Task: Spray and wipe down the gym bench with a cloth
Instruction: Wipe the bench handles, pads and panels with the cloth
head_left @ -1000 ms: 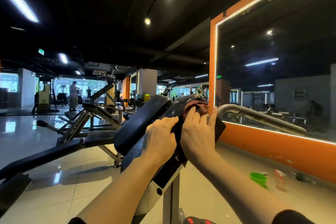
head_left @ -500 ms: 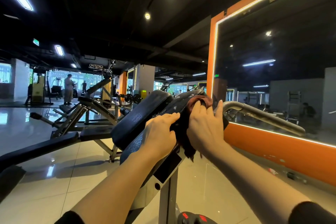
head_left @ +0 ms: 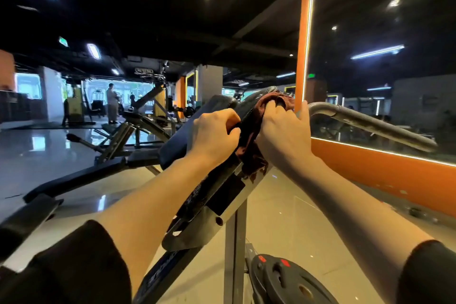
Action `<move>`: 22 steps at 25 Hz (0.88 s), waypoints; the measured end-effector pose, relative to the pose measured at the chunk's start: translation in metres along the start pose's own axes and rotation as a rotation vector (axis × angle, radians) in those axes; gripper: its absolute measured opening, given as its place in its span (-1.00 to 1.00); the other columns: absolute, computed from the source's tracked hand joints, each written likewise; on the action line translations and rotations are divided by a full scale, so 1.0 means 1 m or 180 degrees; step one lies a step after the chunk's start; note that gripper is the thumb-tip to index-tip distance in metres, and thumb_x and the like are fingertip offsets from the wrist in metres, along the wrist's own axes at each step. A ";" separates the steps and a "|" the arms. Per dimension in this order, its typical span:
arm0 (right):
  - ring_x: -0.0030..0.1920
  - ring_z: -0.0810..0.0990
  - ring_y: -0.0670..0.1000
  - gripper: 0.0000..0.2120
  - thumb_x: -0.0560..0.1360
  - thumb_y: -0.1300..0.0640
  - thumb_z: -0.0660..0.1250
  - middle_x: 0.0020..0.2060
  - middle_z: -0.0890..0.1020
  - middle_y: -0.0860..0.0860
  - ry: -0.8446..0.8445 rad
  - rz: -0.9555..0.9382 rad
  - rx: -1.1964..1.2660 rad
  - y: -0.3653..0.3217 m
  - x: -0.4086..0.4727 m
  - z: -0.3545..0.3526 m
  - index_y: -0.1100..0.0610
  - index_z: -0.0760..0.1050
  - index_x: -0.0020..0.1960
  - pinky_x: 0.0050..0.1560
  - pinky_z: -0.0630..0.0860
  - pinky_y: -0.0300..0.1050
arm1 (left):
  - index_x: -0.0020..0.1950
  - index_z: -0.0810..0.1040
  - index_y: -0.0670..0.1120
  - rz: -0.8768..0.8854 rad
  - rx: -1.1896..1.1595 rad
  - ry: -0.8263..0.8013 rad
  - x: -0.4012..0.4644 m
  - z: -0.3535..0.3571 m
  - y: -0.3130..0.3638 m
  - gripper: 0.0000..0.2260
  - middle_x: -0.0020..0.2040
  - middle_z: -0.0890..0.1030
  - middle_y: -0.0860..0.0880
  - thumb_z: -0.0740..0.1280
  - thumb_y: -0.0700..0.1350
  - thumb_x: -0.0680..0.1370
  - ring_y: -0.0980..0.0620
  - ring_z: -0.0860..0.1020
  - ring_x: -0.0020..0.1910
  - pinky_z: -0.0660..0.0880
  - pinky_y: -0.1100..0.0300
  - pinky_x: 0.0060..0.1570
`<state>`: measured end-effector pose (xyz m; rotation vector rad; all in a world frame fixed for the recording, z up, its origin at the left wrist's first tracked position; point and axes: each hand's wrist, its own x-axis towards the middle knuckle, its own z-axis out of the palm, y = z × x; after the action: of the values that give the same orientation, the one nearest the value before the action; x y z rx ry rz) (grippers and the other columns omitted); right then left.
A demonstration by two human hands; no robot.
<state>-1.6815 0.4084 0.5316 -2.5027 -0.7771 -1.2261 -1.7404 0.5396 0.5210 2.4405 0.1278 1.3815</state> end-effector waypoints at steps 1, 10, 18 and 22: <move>0.15 0.53 0.18 -0.67 0.53 0.13 0.09 0.05 0.60 0.13 -0.0012 -0.0025 0.0033 0.002 0.001 -0.001 0.23 0.40 0.23 0.47 0.00 0.29 | 0.15 0.59 0.07 -0.0047 -0.0031 -0.0064 -0.003 0.000 0.003 -0.78 0.04 0.67 0.01 0.37 -0.04 0.51 -0.05 0.60 0.06 0.53 -0.04 0.11; 0.24 0.50 0.17 -0.68 0.58 0.02 0.08 0.08 0.58 0.09 -0.0069 -0.0242 -0.0002 0.004 0.001 -0.003 0.17 0.39 0.24 0.45 -0.16 0.39 | 0.36 0.50 0.06 -0.0285 -0.0228 -0.0213 -0.013 0.000 0.005 -0.61 0.24 0.60 0.02 0.37 -0.13 0.53 0.00 0.54 0.23 0.46 -0.03 0.27; 0.06 0.58 0.14 -0.74 0.57 0.05 0.04 -0.07 0.62 0.06 0.0366 -0.0295 0.0136 0.010 0.002 0.007 0.14 0.46 0.05 0.47 -0.06 0.34 | 0.05 0.60 0.02 0.0069 0.0291 0.0442 0.008 0.011 0.008 -0.88 -0.11 0.67 0.00 0.37 -0.08 0.52 -0.03 0.62 -0.08 0.55 0.04 0.02; 0.04 0.57 0.15 -0.70 0.53 0.05 -0.03 -0.15 0.59 0.06 0.0342 -0.0341 -0.0012 0.018 0.008 0.006 0.13 0.44 -0.03 0.45 -0.11 0.39 | 0.18 0.60 -0.03 0.0342 0.0310 0.0696 0.005 0.021 0.006 -0.74 -0.09 0.65 -0.02 0.37 -0.05 0.50 -0.04 0.61 -0.09 0.53 0.02 0.03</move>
<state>-1.6634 0.3988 0.5346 -2.4028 -0.8924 -1.3858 -1.7199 0.5298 0.5174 2.3976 0.1198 1.7257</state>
